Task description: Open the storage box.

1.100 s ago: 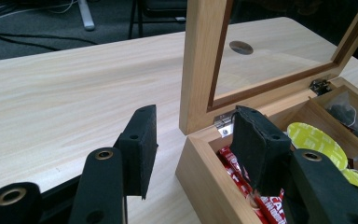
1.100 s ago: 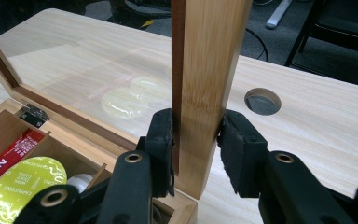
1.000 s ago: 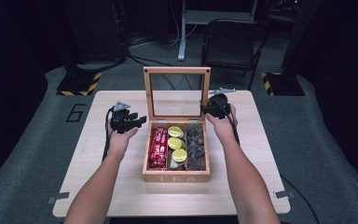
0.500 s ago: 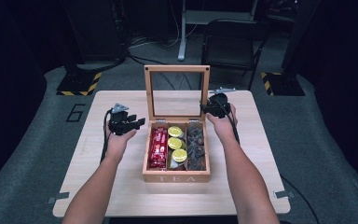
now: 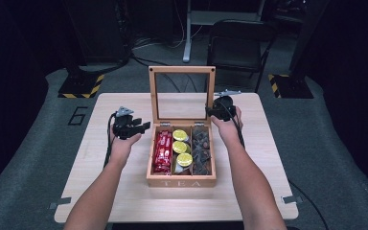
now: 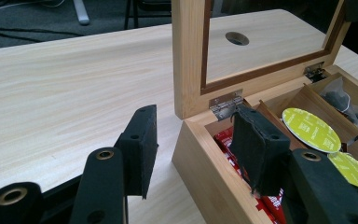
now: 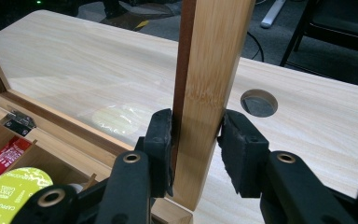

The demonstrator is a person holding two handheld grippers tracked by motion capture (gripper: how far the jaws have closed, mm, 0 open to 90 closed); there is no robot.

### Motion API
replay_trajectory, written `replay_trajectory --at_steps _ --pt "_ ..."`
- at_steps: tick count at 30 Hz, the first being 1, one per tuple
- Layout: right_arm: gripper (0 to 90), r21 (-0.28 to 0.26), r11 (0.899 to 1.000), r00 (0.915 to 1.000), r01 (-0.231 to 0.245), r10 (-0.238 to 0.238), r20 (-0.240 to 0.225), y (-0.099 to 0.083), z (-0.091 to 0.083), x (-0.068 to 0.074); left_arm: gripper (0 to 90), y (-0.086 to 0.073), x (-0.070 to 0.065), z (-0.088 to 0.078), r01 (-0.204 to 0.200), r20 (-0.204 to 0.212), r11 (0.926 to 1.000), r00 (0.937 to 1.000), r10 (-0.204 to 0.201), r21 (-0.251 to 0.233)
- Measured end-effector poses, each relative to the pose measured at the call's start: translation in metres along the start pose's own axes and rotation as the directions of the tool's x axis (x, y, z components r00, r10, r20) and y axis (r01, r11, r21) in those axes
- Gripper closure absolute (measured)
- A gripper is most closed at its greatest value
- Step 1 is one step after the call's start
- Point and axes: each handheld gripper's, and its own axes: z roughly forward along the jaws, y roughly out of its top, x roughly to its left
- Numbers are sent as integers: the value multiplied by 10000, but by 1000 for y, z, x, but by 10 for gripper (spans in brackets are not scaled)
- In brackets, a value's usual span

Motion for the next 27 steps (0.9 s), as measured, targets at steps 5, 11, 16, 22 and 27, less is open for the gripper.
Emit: replay_trajectory --at_steps 5,11,16,22,27 --pt "615 0 10000 10000 64 -64 47 0 0 1 504 0 0 0 97 -13 9999 10000 -98 -31" --pt "523 -121 9999 10000 -68 68 3 0 -3 3 502 0 0 -1 90 -20 10000 10000 -90 -27" --pt "470 -35 9999 9999 -139 139 -84 -3 -8 4 501 0 0 -3 185 -7 9998 9998 -186 -62" --pt "445 -164 9999 9999 -17 15 -109 -7 -16 9 501 4 -4 -5 16 75 9999 10000 -15 -101" --pt "439 -388 9991 9999 146 -149 -66 -10 -26 13 490 7 -7 -5 17 110 9999 9999 -16 -115"
